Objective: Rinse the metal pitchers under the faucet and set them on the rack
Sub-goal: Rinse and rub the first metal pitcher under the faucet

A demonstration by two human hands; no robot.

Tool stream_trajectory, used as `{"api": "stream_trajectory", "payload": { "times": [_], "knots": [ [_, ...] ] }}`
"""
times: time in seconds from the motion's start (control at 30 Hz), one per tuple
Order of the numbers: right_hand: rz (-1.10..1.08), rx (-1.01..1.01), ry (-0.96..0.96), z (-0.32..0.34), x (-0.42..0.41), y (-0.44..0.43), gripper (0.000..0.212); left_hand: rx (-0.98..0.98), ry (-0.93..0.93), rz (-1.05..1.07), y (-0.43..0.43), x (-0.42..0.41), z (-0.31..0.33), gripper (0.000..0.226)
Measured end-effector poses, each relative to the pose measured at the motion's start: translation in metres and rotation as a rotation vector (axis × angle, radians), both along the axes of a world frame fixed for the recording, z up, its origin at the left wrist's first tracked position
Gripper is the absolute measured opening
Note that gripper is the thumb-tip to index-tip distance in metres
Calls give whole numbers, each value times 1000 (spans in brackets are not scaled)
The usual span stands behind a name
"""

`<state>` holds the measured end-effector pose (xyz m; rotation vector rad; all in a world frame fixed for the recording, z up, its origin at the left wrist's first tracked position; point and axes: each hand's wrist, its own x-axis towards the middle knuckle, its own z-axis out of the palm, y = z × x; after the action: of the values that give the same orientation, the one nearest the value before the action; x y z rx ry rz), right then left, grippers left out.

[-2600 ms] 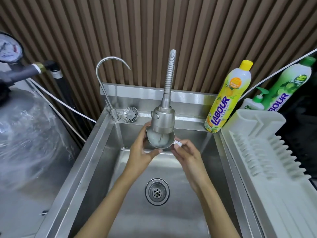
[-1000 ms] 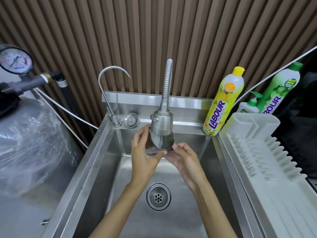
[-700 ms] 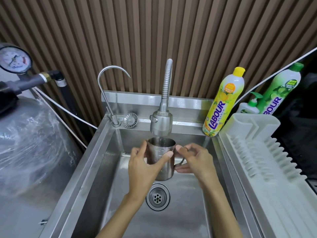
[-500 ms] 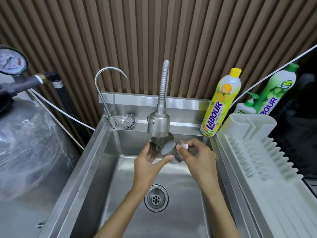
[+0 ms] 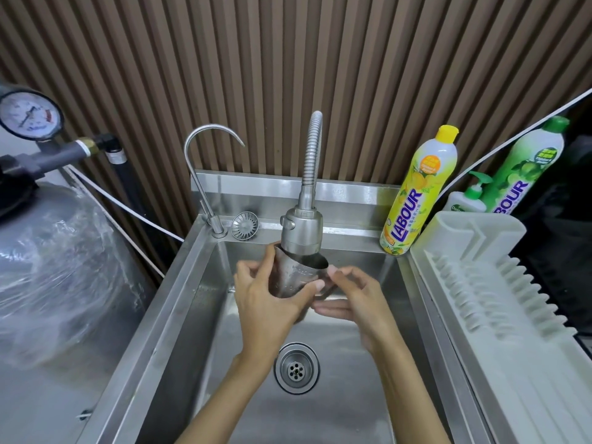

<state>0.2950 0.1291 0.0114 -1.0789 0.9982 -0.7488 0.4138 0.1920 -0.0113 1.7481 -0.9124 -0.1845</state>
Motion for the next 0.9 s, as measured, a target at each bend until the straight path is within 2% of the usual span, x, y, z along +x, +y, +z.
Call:
{"api": "stream_trajectory", "payload": {
  "times": [0.07, 0.13, 0.2, 0.27, 0.3, 0.37, 0.47, 0.53, 0.6, 0.67, 0.77, 0.9],
  "knots": [
    [-69, -109, 190, 9, -6, -2, 23, 49, 46, -24, 1, -3, 0, 90],
    [-135, -324, 408, 16, -9, -1, 20, 85, 126, -116, 0, -3, -4, 77],
    [-150, -514, 590, 20, -8, 1, 22, 55, 292, -219, -4, -2, -8, 63],
    [-183, -556, 612, 20, -5, 4, 18, -15, 439, -275, -11, -3, -14, 54],
    [-201, -522, 522, 16, -4, 4, 15, -58, 480, -281, -13, -3, -15, 57],
    [-178, -361, 214, 7, 0, 2, 17, -143, 489, -266, -18, -2, -15, 72],
    [-88, -73, -212, -10, 6, -4, 23, -187, 249, -217, -19, 3, -10, 83],
    [-17, 111, -371, -17, 7, -7, 20, -151, 65, -179, -14, 4, -4, 83],
    [30, 190, -382, -19, 6, -6, 15, -83, -37, -109, -9, 2, 2, 85],
    [54, 165, -273, -15, 2, -5, 13, -5, -60, -15, -7, -1, 4, 92],
    [-8, 19, 18, -2, -6, -6, 17, 32, 66, 16, -4, -7, 4, 101],
    [-147, -360, 428, 11, -12, -5, 19, 32, 314, -136, -3, -11, -10, 69]
  ]
}}
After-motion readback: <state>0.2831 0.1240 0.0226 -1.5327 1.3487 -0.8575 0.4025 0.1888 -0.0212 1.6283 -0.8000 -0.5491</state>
